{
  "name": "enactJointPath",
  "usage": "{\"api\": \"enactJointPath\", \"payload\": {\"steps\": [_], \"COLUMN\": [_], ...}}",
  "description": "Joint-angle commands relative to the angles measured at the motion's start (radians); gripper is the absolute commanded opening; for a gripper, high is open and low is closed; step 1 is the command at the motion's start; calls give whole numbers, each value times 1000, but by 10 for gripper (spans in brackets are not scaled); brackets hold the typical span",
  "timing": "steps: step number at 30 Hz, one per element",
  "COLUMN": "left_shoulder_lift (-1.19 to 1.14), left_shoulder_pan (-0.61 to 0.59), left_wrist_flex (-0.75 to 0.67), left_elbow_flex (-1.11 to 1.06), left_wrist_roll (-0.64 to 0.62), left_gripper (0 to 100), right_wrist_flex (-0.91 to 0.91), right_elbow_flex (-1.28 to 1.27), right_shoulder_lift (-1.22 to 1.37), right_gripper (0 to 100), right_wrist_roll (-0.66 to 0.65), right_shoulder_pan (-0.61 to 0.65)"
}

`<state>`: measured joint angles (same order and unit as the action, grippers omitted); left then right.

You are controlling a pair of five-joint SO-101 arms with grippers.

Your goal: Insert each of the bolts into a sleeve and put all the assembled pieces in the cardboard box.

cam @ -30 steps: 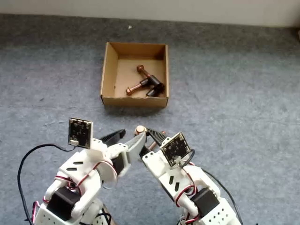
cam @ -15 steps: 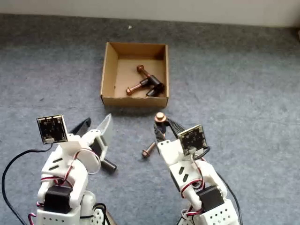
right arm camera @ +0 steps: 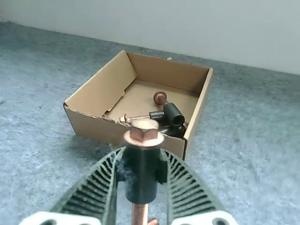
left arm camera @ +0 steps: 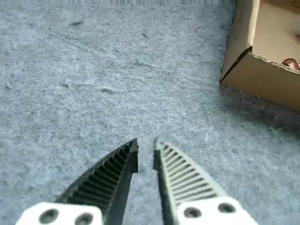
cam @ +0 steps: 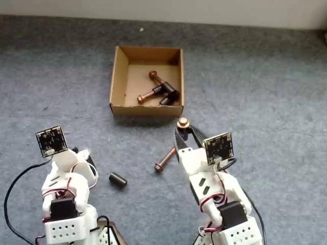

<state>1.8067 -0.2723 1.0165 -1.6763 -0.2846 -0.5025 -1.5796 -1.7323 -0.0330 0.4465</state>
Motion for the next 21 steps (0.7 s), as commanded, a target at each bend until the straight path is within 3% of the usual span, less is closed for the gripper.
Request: {"api": "enactJointPath", "payload": {"steps": [1, 11, 21], "left_shoulder_lift": [5, 1, 1], "left_shoulder_pan": [-5, -12, -12], "left_wrist_flex": [35, 40, 40], "left_elbow_flex": [-19, -19, -19], "left_wrist_roll": [6, 8, 8], "left_gripper": [35, 34, 34], "right_wrist_flex": [137, 690, 1006], "right_elbow_flex": [179, 509, 789], "right_shoulder_lift": [197, 1043, 1653], "right_gripper": [6, 6, 6], "right_wrist_roll": [11, 12, 12], "right_shoulder_pan": [38, 56, 53]}}
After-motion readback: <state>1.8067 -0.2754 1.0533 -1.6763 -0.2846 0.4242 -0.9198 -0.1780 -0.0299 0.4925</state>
